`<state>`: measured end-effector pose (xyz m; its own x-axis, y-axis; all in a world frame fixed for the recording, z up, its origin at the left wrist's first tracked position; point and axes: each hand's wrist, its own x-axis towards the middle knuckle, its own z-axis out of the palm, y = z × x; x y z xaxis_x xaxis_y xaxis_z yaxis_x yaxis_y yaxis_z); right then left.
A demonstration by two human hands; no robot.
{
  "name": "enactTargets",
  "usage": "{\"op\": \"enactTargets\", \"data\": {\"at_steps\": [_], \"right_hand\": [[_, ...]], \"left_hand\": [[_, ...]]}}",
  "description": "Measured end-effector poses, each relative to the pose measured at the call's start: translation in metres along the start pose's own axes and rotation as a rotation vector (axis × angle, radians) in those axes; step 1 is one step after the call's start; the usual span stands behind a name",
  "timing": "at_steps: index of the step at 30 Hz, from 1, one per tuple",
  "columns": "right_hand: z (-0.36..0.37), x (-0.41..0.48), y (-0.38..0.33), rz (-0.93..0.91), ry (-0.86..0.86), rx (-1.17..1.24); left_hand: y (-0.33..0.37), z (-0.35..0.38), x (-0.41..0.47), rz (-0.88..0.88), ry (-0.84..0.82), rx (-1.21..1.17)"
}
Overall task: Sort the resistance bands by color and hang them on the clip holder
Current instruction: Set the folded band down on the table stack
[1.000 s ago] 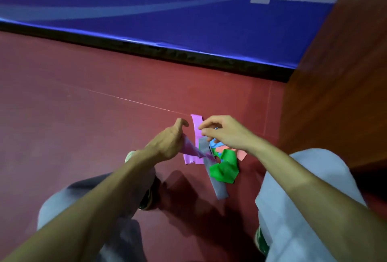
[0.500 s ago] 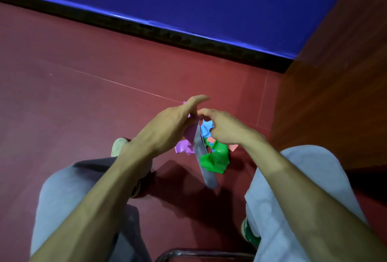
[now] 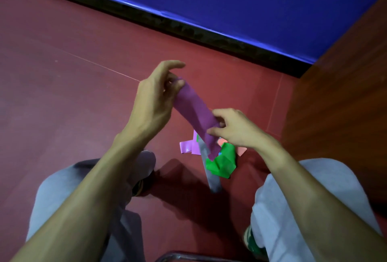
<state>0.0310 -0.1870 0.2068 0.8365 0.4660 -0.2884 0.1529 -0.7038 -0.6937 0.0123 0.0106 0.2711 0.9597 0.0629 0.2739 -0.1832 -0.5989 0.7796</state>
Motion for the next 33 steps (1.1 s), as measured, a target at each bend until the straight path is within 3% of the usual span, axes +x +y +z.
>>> {"op": "enactTargets", "data": {"at_steps": [6,12,17,20,25,30,33], "right_hand": [[-0.003,-0.001,-0.001,0.033,0.133,0.252],[-0.009,-0.004,-0.009,0.088,0.160,0.571],[-0.015,-0.008,-0.019,0.174,0.158,0.796],[-0.020,-0.008,-0.020,0.209,0.180,0.875],[-0.028,-0.005,-0.021,0.234,0.285,1.084],[-0.023,-0.005,-0.020,0.099,0.514,0.792],[-0.024,-0.004,-0.016,0.032,0.552,0.662]], "left_hand": [[-0.006,-0.011,0.002,-0.173,0.195,-0.142],[-0.016,-0.014,0.001,-0.317,0.248,-0.269],[-0.010,-0.015,0.002,-0.318,0.249,-0.371],[-0.006,-0.013,0.002,-0.286,0.160,-0.354],[-0.002,-0.004,-0.003,-0.398,-0.086,-0.251],[-0.001,0.003,-0.010,-0.417,-0.483,-0.148],[-0.002,0.007,-0.013,-0.376,-0.675,-0.049]]}}
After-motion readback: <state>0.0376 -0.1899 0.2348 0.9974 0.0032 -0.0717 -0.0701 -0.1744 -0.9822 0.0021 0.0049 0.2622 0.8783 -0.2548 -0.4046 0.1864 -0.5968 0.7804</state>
